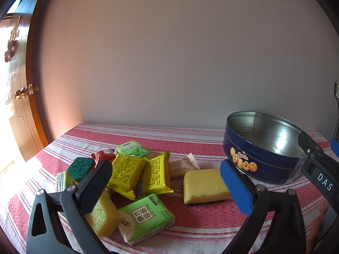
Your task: Organize objects
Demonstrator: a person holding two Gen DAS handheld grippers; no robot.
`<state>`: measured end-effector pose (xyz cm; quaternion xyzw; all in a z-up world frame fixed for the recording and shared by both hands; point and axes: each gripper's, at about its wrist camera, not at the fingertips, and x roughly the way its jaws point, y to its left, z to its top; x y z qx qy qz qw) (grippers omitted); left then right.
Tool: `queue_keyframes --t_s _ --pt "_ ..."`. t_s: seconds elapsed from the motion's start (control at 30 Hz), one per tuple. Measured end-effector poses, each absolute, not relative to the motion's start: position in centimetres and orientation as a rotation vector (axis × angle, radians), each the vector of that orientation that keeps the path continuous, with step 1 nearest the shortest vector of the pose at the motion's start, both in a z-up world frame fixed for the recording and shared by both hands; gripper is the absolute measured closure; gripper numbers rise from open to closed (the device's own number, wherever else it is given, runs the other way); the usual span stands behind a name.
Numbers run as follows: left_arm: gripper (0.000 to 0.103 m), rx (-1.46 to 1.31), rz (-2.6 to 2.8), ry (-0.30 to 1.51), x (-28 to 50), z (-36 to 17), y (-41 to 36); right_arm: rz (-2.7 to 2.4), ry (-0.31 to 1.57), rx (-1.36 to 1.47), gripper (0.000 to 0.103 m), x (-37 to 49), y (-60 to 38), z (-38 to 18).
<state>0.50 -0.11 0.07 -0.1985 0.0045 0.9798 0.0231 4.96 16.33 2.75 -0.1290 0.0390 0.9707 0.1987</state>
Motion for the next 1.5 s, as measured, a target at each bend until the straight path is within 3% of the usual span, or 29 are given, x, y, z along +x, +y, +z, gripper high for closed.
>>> queue_keyframes --t_s 1.5 --pt "0.000 -0.672 3.073 0.000 0.2 -0.2 -1.0 2.790 0.071 -0.330 0.000 6.1 15.6 2.7"
